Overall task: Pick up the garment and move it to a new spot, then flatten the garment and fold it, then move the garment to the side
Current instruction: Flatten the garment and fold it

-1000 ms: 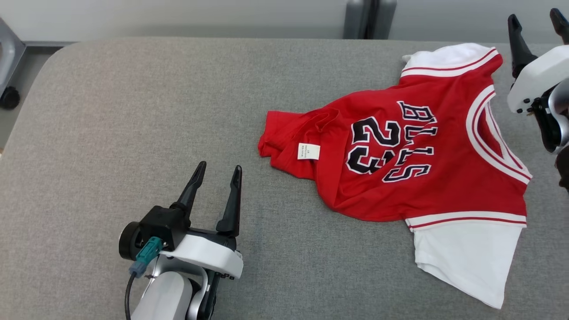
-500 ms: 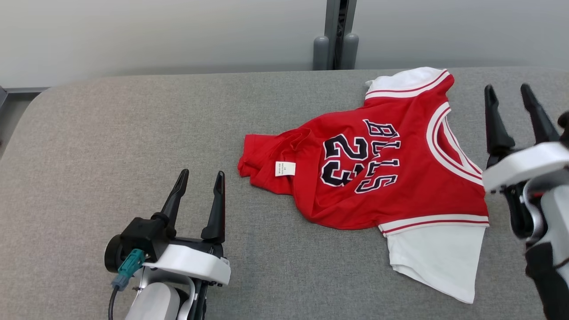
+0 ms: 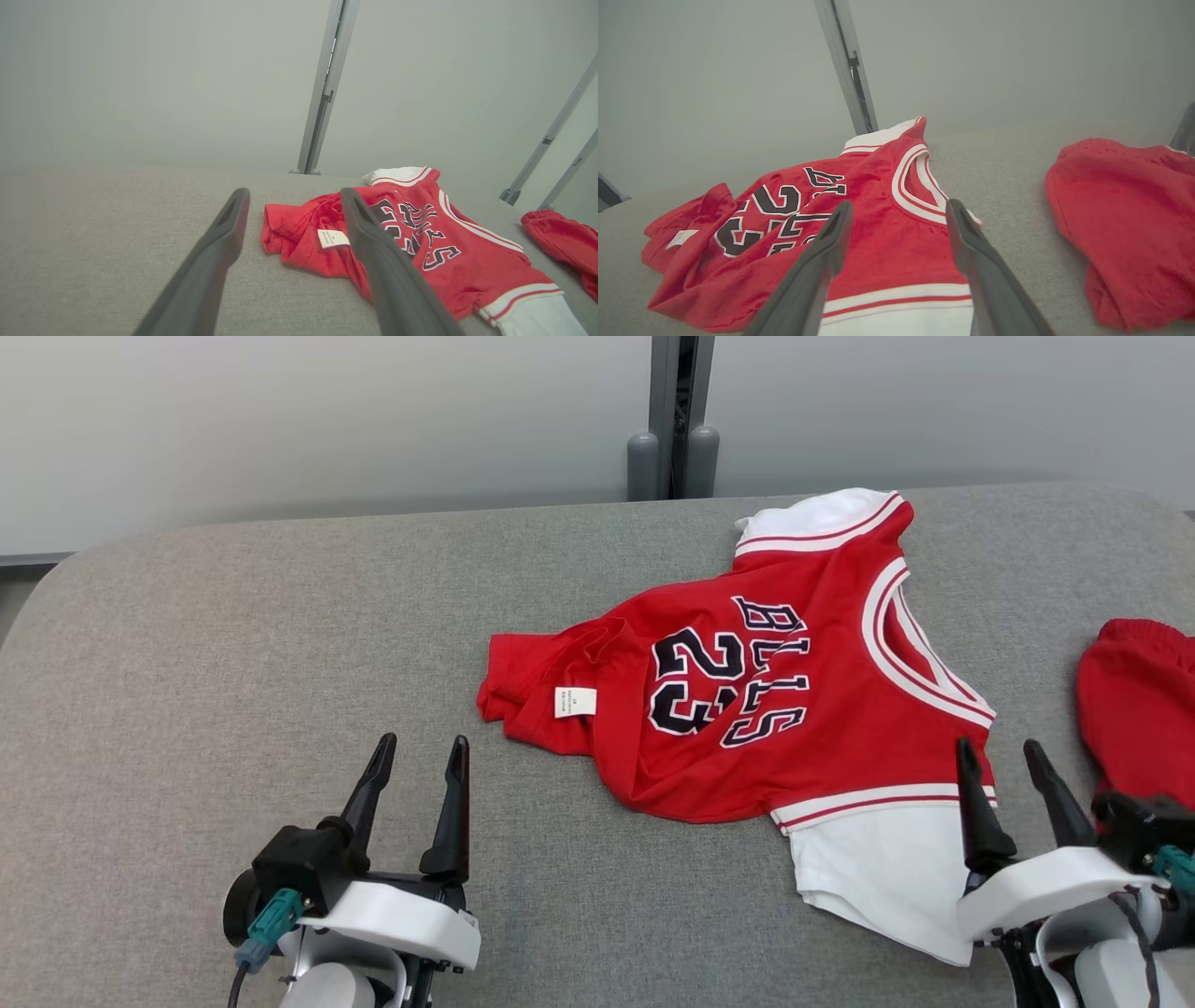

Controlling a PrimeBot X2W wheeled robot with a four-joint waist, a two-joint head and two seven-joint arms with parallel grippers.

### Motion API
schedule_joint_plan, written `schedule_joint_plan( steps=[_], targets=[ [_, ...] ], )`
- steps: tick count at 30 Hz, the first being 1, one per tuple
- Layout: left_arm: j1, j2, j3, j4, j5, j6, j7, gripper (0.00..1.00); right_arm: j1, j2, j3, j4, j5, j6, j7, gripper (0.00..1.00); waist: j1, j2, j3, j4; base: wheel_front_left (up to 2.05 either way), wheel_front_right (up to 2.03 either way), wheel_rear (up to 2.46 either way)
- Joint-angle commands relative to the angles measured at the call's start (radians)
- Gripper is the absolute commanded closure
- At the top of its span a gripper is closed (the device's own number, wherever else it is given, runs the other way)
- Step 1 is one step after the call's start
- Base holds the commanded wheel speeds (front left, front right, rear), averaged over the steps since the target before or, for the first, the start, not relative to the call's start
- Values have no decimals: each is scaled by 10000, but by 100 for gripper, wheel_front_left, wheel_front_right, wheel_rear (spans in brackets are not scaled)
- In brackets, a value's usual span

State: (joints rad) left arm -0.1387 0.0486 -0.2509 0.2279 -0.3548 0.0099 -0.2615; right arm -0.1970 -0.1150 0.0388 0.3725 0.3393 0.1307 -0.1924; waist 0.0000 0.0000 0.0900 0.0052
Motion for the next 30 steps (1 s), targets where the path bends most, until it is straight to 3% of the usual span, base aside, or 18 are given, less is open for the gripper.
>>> schedule_joint_plan(
  steps=[1,20,30],
  targets=[
    [82,41,7,70,-49,-34,-37,0,196,48,-80,-58,-111,1,157,0,0,0,-5,-13,0,0,0],
    [-4,40,-82,454,-191,-171,-38,0,667,503,-187,-876,-425,1,887,0,0,0,104,-151,0,0,0],
    [-1672,43,-906,2513,-272,-454,-38,0,350,566,7,-1204,-402,1,845,0,0,0,955,-762,0,0,0]
  ],
)
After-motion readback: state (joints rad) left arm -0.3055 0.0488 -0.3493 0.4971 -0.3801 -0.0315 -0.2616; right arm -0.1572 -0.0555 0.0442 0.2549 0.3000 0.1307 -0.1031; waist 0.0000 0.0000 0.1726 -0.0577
